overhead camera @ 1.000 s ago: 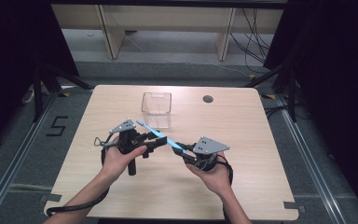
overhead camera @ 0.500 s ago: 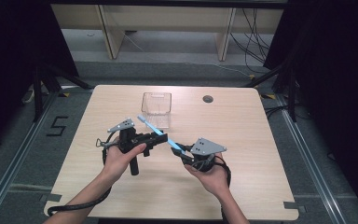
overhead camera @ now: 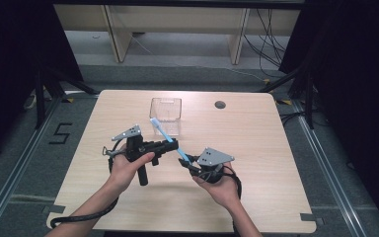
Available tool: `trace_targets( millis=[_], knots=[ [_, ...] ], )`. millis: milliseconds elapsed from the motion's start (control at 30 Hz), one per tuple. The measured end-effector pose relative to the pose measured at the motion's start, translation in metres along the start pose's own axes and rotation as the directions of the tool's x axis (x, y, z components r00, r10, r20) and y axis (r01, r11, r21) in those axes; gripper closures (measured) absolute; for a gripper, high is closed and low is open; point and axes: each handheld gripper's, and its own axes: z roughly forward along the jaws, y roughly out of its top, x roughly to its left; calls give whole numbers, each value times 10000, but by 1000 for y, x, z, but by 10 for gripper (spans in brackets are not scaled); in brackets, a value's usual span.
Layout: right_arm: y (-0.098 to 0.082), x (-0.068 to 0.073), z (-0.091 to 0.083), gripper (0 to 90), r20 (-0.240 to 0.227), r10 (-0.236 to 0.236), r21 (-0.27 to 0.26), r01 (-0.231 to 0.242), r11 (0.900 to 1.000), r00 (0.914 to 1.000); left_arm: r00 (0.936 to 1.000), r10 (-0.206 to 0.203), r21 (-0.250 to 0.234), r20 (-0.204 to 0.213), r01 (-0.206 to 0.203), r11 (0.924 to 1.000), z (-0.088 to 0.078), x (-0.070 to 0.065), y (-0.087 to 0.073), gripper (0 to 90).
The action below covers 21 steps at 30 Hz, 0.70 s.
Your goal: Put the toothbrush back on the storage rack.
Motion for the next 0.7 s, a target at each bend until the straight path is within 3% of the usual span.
trace_targets(
  millis=[167,333,533,633,700],
  knots=[
    [-1,3,3,778,-20,-123,86,124,9999,9999,9988,393,-1,300,-393,9992,1,-4,0,786],
    [0,5,6,763,-79,-217,149,219,9997,9997,9974,671,55,270,-672,9977,0,-6,0,794],
    [0,5,7,652,-188,-81,317,87,9995,9998,9954,957,199,91,-958,9952,0,-6,0,796],
    [-1,6,6,603,-167,235,462,-227,9987,9996,9938,1107,226,-44,-1106,9936,-1,-5,0,797],
    [-2,4,6,568,-70,161,325,-159,9993,9998,9926,1203,249,-152,-1199,9925,-2,-5,1,797]
  ],
)
